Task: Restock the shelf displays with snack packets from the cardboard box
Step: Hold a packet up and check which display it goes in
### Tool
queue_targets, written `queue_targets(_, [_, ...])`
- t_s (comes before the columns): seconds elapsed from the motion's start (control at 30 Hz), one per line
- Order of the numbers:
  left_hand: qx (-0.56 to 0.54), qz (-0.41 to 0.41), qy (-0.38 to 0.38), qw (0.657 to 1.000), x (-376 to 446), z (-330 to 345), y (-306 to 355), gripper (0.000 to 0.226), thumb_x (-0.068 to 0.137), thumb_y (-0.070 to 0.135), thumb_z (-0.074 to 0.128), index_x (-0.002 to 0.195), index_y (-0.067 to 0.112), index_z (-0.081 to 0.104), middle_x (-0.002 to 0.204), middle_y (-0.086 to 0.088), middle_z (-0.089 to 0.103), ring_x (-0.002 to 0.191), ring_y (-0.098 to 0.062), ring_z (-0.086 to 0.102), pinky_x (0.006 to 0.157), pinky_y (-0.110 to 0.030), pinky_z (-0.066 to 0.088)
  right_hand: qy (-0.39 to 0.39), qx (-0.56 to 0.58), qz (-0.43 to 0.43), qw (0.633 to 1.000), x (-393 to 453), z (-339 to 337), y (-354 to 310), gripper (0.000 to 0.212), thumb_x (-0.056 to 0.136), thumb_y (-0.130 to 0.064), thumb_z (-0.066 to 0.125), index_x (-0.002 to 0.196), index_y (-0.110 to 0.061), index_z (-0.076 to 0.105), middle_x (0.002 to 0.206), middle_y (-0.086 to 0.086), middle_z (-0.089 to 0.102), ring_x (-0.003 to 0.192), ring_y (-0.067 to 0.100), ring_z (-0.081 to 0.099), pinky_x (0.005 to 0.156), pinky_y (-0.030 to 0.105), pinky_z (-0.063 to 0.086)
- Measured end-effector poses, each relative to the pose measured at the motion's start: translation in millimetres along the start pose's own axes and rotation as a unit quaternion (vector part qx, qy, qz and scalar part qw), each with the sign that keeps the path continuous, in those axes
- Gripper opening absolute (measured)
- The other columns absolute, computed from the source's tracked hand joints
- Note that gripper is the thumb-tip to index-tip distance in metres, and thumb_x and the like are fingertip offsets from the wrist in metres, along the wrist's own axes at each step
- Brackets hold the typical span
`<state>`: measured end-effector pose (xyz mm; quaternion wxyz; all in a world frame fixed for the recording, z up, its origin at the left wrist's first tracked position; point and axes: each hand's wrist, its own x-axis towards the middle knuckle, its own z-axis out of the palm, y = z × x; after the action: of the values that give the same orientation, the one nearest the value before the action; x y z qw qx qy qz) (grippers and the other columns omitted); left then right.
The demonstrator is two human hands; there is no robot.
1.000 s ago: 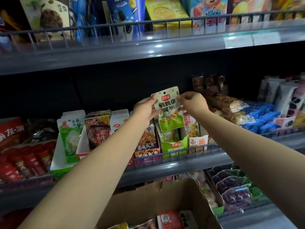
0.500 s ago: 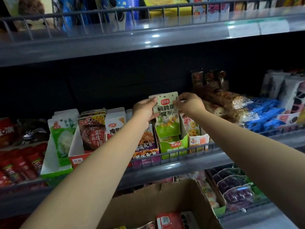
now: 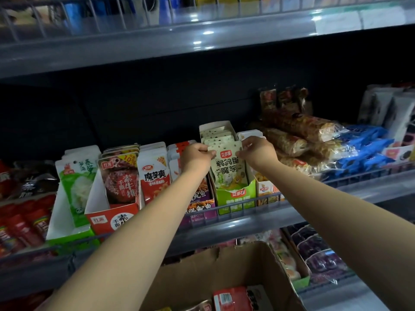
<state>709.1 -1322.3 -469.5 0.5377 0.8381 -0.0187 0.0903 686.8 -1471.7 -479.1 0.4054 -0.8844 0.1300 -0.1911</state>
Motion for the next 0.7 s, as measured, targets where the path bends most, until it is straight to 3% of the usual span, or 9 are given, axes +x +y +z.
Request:
queue_targets(0.13, [-0.023,0.011,0.0,1.0,-5,-1,-6,0.025,0.088,0.02,0.065,0.113,0.013,0.061,0.109,0.002,0.063,0.089,-0.01,0.054,0.08,-0.022,0.042,0.005,0.012,0.0,1.0,-5,0,1,0.038,0.084,-0.024,0.067,0.12,-0.016,0.06,0.104,0.002,0.064,0.084,0.013,0.053,0.072,0.023,0.042])
queue_targets(0.27, [-0.039,0.022,-0.012,0.999,-22,-5,-10,0.029,0.09,0.024,0.063,0.116,0.015,0.057,0.1,0.006,0.062,0.082,-0.013,0.058,0.078,-0.028,0.048,0.01,0.042,0.003,0.999,-14,-4,-1,0.04,0.085,-0.024,0.067,0.124,-0.016,0.058,0.085,-0.003,0.06,0.077,0.013,0.055,0.071,0.024,0.044])
queue_targets(0.37, [-0.042,0.039,-0.006,0.998,-39,-11,-12,0.031,0.091,0.024,0.061,0.119,0.015,0.054,0.099,0.007,0.058,0.085,-0.011,0.055,0.077,-0.027,0.046,0.032,0.075,-0.001,0.997,-30,-8,-3,0.037,0.087,-0.024,0.065,0.122,-0.014,0.058,0.07,-0.008,0.055,0.063,0.008,0.053,0.058,0.021,0.044])
queue_targets(0.47, [-0.04,0.057,-0.004,0.998,-63,-18,-19,0.025,0.093,0.024,0.058,0.117,0.017,0.056,0.1,0.008,0.058,0.085,-0.006,0.053,0.066,-0.017,0.04,0.034,0.1,-0.019,0.994,-58,-6,-4,0.031,0.087,-0.024,0.065,0.116,-0.015,0.06,0.073,-0.006,0.056,0.062,0.003,0.051,0.054,0.015,0.04])
queue_targets(0.6, [-0.062,0.058,-0.023,0.996,-99,-26,-38,0.02,0.092,0.019,0.058,0.112,0.016,0.06,0.1,0.006,0.061,0.088,-0.005,0.056,0.077,-0.017,0.045,0.008,0.127,-0.036,0.991,-103,3,2,0.022,0.087,-0.022,0.065,0.109,-0.018,0.063,0.074,-0.009,0.055,0.064,0.002,0.052,0.052,0.01,0.039])
queue_targets(0.7, [-0.069,0.039,-0.04,0.996,-125,-29,-61,0.014,0.093,0.019,0.057,0.107,0.018,0.061,0.095,0.009,0.061,0.087,-0.006,0.059,0.072,-0.014,0.045,-0.022,0.128,-0.027,0.991,-134,16,15,0.018,0.087,-0.021,0.066,0.105,-0.019,0.065,0.074,-0.008,0.057,0.066,0.002,0.053,0.057,0.014,0.039])
